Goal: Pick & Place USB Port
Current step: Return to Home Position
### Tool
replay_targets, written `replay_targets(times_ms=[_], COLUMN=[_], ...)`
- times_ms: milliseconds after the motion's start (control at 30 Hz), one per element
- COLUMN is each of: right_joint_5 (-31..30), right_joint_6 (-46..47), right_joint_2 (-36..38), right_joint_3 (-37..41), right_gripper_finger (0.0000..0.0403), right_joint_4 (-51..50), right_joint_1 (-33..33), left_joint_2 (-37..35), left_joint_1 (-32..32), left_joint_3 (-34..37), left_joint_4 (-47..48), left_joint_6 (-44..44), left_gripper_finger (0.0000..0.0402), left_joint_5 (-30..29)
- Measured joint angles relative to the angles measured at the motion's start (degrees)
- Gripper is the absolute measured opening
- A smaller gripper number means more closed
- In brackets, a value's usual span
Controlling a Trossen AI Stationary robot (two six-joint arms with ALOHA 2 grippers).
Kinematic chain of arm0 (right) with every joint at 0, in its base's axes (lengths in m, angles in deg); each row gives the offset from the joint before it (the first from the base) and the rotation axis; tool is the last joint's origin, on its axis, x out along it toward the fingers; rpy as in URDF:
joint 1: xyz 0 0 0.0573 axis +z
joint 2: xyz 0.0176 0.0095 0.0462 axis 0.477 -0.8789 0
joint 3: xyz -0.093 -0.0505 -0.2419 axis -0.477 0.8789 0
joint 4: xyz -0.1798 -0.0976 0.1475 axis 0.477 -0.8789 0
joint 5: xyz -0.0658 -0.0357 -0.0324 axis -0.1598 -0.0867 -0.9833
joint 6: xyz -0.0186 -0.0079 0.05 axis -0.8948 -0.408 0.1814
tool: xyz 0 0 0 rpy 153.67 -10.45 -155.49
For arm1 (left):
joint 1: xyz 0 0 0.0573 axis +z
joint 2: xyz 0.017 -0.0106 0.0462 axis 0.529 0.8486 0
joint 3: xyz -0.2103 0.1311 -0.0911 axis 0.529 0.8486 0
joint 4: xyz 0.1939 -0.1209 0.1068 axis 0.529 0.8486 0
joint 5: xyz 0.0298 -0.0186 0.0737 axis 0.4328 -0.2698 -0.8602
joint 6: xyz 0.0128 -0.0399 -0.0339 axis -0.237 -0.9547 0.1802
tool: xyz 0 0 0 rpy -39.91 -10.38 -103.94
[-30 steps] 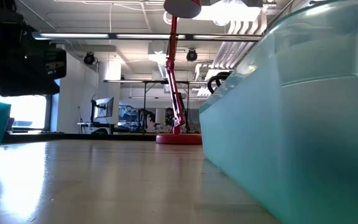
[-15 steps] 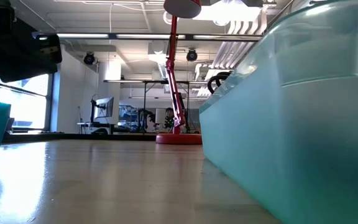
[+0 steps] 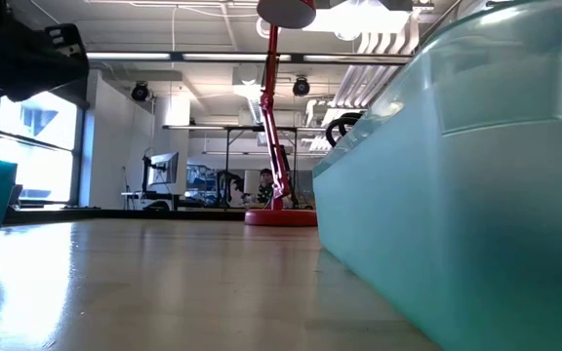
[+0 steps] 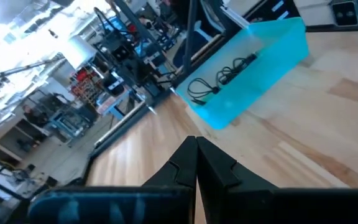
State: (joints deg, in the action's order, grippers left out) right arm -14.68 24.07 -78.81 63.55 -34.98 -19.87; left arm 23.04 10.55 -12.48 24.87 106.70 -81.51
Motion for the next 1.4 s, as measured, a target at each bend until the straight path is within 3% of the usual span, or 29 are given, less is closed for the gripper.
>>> replay_targets(times_ms=[333, 800, 933, 1100, 1400], right_joint_5=[0.0, -0.2, -0.2, -0.2, -0.2], right_joint_6=[0.0, 0.0, 0.0, 0.0, 0.0], right_joint_2=[0.0, 0.0, 0.0, 0.0, 0.0], right_joint_3=[0.0, 0.0, 0.0, 0.0, 0.0], right_gripper_finger=[0.0003, 0.0003, 0.0002, 0.0002, 0.0003], right_joint_4=[0.0, 0.0, 0.0, 0.0, 0.0], right_joint_1=[0.0, 0.0, 0.0, 0.0, 0.0], left_joint_2=[-2.5, -2.5, -2.5, -2.5, -1.9], left_joint_1=[1.5, 19.0, 20.3, 20.2, 20.3], left_joint_3=[-0.6, -0.2, -0.1, 0.4, 2.8], left_joint_4=[2.9, 0.6, -1.1, -5.1, -8.5], left_joint_6=[1.8, -0.3, -3.6, -4.6, -5.1], left_gripper_finger=[0.0, 0.0, 0.0, 0.0, 0.0], left_joint_5=[-1.2, 15.8, 14.4, 7.0, 6.7])
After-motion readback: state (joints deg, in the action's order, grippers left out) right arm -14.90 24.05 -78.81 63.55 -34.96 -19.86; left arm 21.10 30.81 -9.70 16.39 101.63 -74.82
